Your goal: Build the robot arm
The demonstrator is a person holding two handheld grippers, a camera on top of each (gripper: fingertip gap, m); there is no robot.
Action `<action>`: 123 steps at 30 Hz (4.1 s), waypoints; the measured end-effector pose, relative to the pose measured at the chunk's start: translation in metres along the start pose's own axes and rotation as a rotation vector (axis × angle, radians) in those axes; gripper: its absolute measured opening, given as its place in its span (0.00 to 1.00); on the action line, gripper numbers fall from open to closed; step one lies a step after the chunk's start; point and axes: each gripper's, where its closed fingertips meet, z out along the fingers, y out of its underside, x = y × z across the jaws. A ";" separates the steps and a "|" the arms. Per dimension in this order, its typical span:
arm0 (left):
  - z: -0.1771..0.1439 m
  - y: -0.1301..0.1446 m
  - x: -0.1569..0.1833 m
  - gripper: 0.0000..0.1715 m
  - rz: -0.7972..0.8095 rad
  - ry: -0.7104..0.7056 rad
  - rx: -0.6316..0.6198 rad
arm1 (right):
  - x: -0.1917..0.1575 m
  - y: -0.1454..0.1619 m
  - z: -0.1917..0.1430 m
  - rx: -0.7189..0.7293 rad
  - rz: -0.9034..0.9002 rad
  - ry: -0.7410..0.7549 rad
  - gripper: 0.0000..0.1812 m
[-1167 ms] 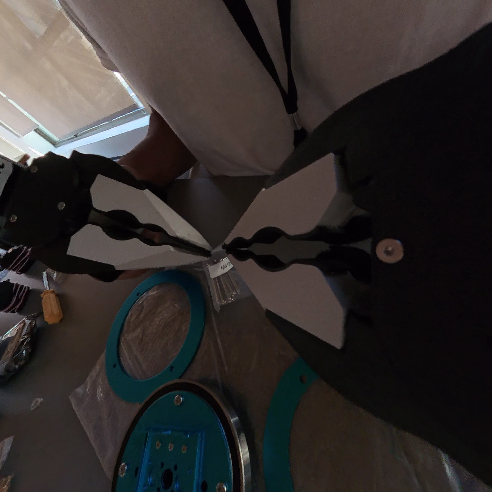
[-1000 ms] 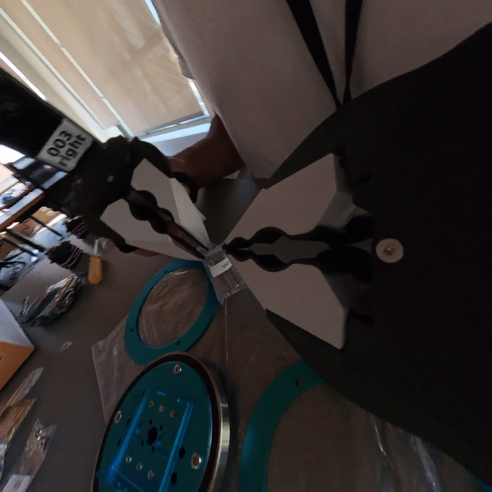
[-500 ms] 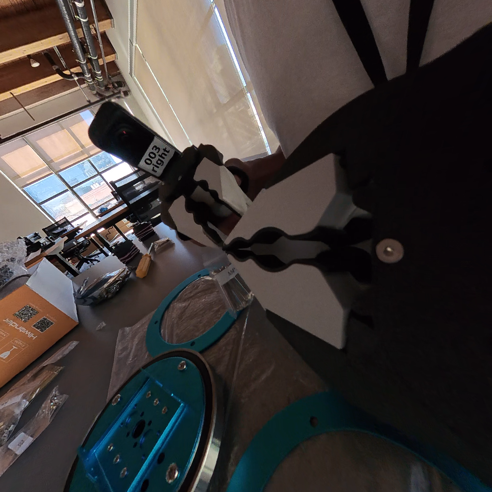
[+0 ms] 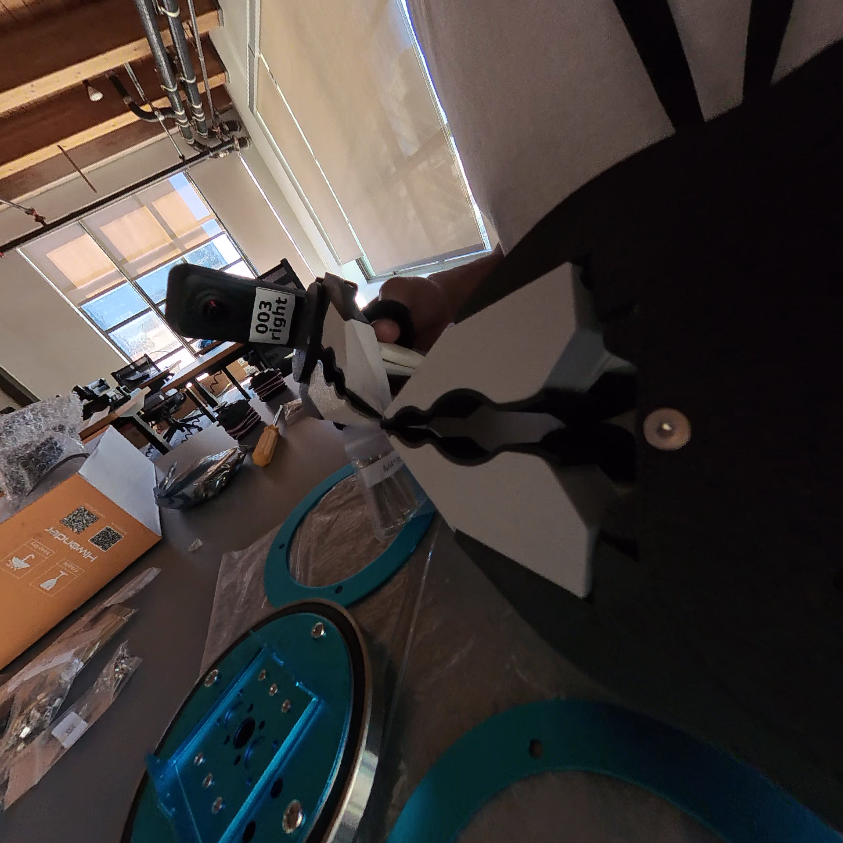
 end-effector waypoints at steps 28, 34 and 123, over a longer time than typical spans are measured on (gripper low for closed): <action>-0.004 0.016 -0.021 0.00 0.205 -0.294 -0.070 | 0.005 0.006 0.013 0.043 -0.074 0.186 0.06; -0.001 0.013 -0.016 0.00 0.185 -0.262 -0.042 | 0.009 0.009 0.006 0.028 -0.049 0.182 0.10; -0.041 -0.041 0.064 0.04 0.439 0.555 -0.049 | -0.064 -0.065 -0.022 -0.207 0.150 -0.656 0.00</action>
